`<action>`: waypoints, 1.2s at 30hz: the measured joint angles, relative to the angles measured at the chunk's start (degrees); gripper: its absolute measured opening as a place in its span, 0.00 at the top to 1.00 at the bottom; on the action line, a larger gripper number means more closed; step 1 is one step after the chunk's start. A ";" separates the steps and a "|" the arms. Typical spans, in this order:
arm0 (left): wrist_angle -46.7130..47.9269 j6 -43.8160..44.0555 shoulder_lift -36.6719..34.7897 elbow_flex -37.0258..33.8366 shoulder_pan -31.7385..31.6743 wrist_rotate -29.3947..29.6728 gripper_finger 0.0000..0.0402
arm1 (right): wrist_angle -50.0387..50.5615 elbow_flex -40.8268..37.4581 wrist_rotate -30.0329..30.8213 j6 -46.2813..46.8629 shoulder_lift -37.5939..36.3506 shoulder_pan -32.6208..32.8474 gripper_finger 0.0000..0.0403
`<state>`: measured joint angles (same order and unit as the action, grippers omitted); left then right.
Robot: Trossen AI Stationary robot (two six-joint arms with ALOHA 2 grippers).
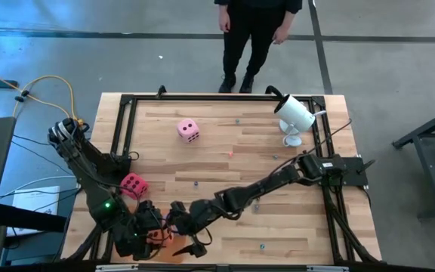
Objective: Pick & Place Dice
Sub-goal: Put the large orange dice into the orange bin
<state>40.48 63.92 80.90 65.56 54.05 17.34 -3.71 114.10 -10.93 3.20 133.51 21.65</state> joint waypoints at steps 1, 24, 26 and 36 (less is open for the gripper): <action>0.07 0.18 0.00 0.00 0.03 0.06 0.00 | 0.14 0.01 -0.18 0.01 0.17 0.00 0.01; 1.93 2.35 -0.11 0.79 0.72 1.87 0.00 | 2.98 -0.26 -7.45 5.57 2.69 -1.84 0.02; 2.03 3.71 -0.11 0.79 1.66 2.32 0.00 | 2.39 -0.26 -7.09 4.15 2.69 -1.81 0.03; 3.06 6.39 -0.11 0.81 4.94 4.46 0.00 | -4.32 -0.07 15.80 -12.66 -0.02 2.89 0.03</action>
<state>43.54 70.30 80.79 66.37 58.99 21.80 -8.03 114.04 4.86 -9.46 133.49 24.54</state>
